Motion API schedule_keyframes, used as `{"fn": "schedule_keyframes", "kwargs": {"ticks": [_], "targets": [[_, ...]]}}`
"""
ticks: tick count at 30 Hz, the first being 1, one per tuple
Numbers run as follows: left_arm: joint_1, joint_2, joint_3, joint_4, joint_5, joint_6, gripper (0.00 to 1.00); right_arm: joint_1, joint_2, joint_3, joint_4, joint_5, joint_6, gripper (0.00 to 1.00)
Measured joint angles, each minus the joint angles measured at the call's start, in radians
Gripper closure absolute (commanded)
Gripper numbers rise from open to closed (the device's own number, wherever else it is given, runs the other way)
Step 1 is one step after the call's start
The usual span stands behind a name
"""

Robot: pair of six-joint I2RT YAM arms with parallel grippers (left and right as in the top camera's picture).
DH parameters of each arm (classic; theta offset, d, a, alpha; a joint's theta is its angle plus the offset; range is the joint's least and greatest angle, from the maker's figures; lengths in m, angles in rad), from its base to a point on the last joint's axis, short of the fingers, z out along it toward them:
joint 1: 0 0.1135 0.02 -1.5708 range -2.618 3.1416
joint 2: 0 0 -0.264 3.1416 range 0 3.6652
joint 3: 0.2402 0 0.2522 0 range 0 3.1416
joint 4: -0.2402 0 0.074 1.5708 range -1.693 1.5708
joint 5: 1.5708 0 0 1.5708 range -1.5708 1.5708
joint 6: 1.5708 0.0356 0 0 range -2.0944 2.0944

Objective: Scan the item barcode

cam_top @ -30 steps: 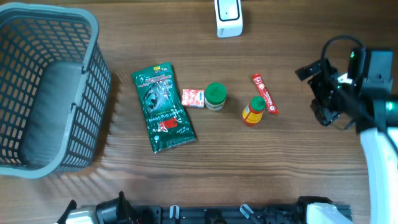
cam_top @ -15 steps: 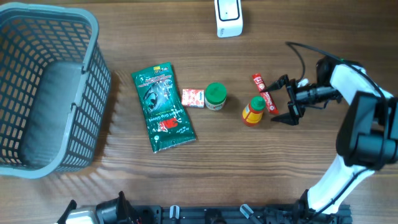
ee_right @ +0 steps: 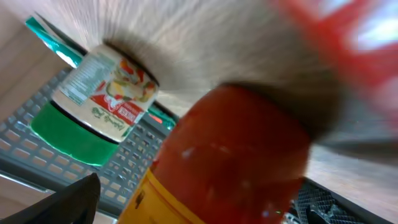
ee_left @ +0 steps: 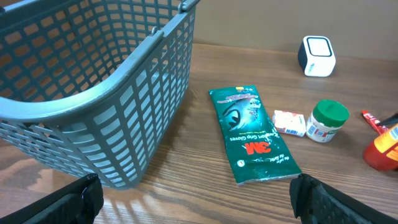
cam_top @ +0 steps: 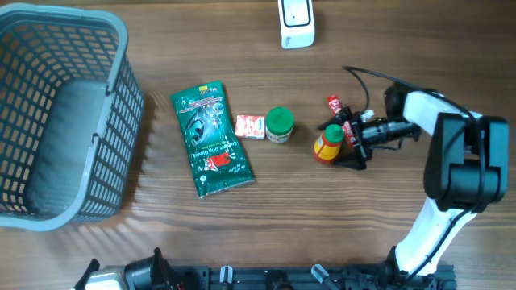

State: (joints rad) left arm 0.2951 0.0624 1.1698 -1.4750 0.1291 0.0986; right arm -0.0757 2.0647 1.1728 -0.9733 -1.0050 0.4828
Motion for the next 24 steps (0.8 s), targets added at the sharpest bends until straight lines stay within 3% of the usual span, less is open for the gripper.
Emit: {"fn": "schedule_keyframes", "kwargs": {"ticks": [12, 18, 22, 24], "targets": [[0.0, 0.0, 0.0, 0.0, 0.0, 0.0, 0.0, 0.058, -0.003, -0.038, 0.037, -0.06, 0.095, 0.01], [0.0, 0.0, 0.0, 0.0, 0.0, 0.0, 0.0, 0.058, -0.035, -0.099, 0.124, -0.126, 0.276, 0.01], [0.0, 0.0, 0.0, 0.0, 0.0, 0.0, 0.0, 0.058, -0.047, -0.117, 0.17, -0.145, 0.366, 0.18], [0.0, 0.0, 0.0, 0.0, 0.0, 0.0, 0.0, 0.058, -0.051, -0.124, 0.183, -0.147, 0.385, 0.2]]}}
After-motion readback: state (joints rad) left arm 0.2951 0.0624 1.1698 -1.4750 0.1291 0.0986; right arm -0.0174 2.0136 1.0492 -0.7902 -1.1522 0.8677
